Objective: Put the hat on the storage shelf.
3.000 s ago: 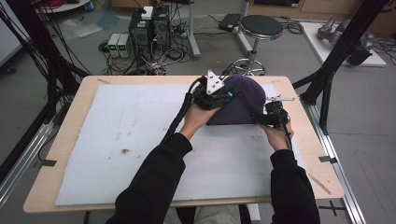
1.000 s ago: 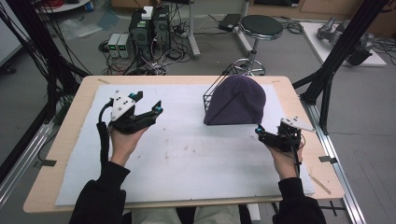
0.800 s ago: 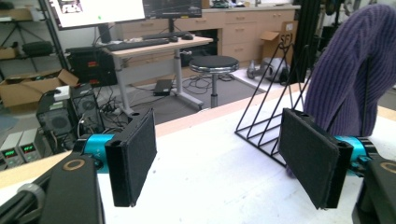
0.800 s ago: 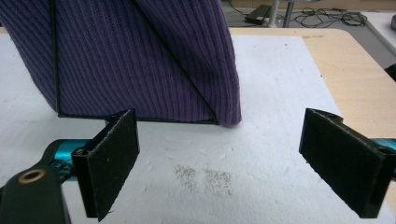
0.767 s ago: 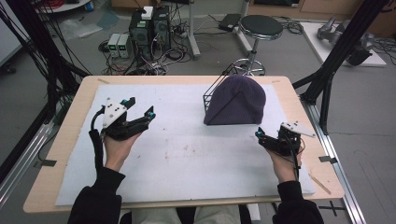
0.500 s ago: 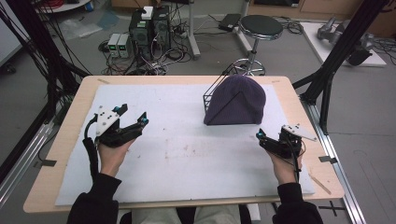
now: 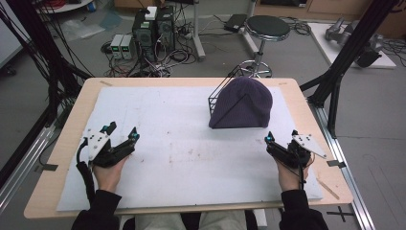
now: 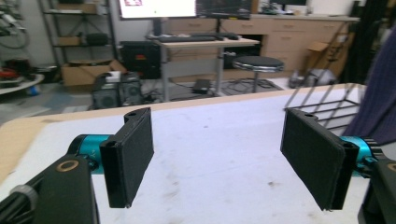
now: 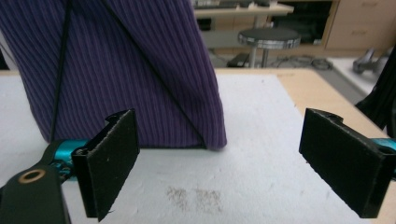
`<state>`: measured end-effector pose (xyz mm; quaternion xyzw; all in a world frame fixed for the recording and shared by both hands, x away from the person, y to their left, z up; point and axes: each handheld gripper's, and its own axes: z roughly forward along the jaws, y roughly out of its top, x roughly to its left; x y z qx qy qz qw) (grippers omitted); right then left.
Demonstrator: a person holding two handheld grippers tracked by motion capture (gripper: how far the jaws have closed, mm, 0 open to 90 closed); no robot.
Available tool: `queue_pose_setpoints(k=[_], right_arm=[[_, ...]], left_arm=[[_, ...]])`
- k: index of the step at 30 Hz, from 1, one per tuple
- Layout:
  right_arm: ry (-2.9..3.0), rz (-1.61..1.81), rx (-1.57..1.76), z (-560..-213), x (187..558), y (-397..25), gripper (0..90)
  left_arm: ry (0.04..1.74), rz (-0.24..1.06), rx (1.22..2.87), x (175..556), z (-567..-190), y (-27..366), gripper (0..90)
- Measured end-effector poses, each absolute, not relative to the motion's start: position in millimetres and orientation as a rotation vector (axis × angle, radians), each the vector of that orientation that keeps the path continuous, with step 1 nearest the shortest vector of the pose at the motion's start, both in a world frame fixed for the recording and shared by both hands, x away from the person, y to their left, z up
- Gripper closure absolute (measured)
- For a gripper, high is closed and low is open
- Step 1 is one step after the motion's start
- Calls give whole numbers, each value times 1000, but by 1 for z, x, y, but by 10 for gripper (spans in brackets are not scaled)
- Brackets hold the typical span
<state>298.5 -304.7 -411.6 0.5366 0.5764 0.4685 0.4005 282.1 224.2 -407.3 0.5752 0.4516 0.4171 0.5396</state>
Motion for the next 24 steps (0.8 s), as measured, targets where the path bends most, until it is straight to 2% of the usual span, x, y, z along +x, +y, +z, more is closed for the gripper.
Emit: queue_pose_setpoints(k=[11, 24], right_arm=[[1360, 1224, 1252, -417, 285, -293, 115], [1375, 1224, 1268, -423, 285, -294, 115]], left_arm=[[1187, 1120, 1256, 256, -426, 256, 251], [1178, 1111, 1292, 258, -433, 254, 251]])
